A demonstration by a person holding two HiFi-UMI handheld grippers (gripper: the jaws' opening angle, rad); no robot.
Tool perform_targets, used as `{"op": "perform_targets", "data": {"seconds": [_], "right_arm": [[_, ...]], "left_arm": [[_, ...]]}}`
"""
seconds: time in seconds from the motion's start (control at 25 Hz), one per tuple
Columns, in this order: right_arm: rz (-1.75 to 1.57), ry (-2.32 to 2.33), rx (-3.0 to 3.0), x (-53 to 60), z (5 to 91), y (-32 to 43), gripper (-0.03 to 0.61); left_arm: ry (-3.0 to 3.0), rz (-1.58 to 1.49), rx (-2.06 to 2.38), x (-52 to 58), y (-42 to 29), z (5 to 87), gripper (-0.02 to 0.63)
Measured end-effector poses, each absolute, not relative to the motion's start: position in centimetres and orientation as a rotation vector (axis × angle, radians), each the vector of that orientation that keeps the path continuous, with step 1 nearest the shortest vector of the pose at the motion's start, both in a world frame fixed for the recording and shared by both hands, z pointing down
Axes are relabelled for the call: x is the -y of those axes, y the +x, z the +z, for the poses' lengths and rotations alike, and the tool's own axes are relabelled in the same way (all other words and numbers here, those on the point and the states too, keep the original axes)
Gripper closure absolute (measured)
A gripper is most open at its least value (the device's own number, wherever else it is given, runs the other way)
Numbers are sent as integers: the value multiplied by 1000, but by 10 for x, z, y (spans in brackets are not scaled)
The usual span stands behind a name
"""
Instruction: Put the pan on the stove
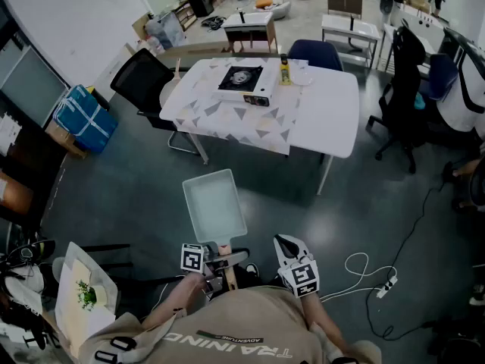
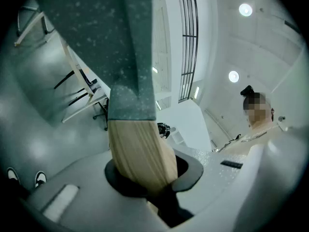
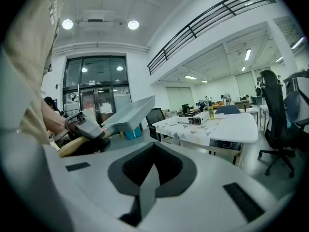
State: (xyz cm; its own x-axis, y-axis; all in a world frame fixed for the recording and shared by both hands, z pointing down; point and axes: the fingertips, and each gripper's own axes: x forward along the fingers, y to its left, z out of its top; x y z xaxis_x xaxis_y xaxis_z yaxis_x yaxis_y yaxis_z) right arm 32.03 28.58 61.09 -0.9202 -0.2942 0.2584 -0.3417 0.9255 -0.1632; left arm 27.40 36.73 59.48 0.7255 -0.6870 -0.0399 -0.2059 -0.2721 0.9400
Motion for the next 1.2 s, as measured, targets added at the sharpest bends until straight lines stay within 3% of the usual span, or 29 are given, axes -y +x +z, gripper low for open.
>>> {"op": "perform_targets", "data": {"seconds": [0.76,1.2], "right_arm": [[274,323,2856,-262,612,291,575],[308,376,2824,-221,609,222,574]], "left_arm": [[1824,-549,737,-350,261,584,566],[1814,-597,703,-299,189,582,566]]}}
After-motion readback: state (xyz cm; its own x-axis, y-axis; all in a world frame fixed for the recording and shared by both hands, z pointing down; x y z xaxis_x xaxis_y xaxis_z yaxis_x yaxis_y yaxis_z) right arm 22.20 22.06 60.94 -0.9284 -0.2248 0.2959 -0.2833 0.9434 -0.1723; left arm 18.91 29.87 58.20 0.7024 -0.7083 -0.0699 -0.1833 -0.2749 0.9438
